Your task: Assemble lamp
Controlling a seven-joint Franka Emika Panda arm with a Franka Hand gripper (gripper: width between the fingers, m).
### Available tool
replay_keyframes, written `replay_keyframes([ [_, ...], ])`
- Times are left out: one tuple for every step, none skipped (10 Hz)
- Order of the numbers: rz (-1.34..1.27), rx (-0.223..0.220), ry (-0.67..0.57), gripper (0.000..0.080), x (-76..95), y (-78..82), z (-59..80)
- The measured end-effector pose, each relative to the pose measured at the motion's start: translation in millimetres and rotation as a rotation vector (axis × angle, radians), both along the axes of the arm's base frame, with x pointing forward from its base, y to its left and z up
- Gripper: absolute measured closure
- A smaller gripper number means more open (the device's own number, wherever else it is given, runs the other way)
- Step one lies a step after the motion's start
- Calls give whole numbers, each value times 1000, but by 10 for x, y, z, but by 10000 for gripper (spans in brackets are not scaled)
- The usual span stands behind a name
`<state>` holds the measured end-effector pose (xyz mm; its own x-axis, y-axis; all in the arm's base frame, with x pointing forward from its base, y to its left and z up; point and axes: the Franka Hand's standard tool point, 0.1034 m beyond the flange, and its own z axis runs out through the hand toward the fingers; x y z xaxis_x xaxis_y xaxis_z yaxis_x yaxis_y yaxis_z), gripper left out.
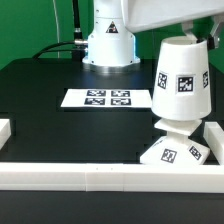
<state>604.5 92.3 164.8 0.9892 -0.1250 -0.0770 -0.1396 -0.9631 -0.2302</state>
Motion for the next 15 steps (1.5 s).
replay_keyframes([
  [-2,-2,-2,752,4,-1,-44],
  [-3,-3,-5,752,-6,2,-68],
  [-3,-4,-4,752,-17,10,-83],
  [-3,-5,-3,752,-28,5,-96],
  [-4,-5,0,752,-40,-5,-108],
  [-5,-5,-3,752,-37,-8,-99],
  [-5,-5,-5,556,-33,-9,-87],
  [-5,-5,-7,420,-29,-10,-73],
  [-5,-5,-9,420,-26,-11,-61],
  [-5,-5,-10,218,-24,-12,-45],
  [-5,-4,-10,138,-26,-8,-12],
  [-13,-2,-2,138,-40,6,45],
  [-22,0,14,107,-67,35,128],
  [-28,-10,31,102,-82,71,227],
  [-50,-10,36,102,-81,118,306],
])
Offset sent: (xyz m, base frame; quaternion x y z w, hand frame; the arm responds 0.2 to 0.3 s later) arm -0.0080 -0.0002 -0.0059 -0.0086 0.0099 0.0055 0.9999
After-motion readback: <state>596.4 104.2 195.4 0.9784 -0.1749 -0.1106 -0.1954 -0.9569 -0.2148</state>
